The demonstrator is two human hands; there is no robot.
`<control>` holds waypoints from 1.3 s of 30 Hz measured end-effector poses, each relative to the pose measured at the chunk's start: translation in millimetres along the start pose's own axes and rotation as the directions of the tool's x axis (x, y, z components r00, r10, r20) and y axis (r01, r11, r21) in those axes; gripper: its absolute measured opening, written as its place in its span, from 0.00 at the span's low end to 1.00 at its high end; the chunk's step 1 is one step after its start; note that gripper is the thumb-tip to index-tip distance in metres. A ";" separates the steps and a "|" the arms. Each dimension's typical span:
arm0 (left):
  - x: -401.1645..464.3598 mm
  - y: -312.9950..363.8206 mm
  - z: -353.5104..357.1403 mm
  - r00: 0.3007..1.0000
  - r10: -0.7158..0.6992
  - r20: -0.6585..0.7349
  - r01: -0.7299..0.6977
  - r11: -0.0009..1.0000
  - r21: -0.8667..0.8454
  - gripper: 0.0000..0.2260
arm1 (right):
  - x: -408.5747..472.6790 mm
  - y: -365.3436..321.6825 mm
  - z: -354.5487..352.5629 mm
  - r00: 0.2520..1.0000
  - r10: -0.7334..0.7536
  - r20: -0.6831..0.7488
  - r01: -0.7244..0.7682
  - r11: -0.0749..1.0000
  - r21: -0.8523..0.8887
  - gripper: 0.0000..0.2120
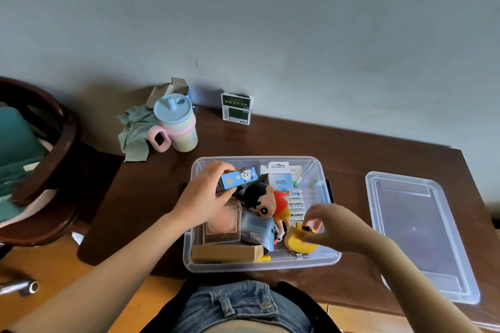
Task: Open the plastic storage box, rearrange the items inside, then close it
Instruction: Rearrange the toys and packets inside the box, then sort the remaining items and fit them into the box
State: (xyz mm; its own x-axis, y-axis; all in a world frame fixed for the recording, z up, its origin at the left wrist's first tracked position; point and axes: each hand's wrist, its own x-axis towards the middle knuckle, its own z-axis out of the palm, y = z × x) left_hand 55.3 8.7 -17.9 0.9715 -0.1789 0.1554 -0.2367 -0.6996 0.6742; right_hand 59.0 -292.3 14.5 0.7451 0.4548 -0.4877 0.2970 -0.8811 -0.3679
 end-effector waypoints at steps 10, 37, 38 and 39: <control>-6.6 -8.3 7.4 0.998 0.014 0.064 -0.013 1.000 -0.020 0.28 | 27.8 -27.4 -24.1 0.914 0.317 -0.255 -0.170 0.867 0.468 0.08; -40.6 13.9 -16.5 0.655 -0.112 0.747 0.003 0.989 0.145 0.22 | 22.7 -31.8 15.6 0.986 0.053 0.157 -0.121 0.878 0.464 0.11; -41.2 14.4 -13.9 0.647 -0.111 0.754 -0.037 0.984 0.176 0.23 | 20.1 -29.4 19.5 0.980 0.059 0.192 -0.141 0.880 0.452 0.12; -40.9 14.7 -11.9 0.649 -0.112 0.753 -0.052 0.980 0.190 0.23 | 18.5 -27.5 22.6 0.974 0.067 0.215 -0.158 0.884 0.440 0.13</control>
State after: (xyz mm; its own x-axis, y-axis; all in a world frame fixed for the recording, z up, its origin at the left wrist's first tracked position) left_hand 12.2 13.9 -5.7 0.6477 -0.5586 -0.5181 -0.2849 -0.8083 0.5153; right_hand 51.2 -256.7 -2.3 0.6179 0.4118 -0.6698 -0.1180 -0.7936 -0.5968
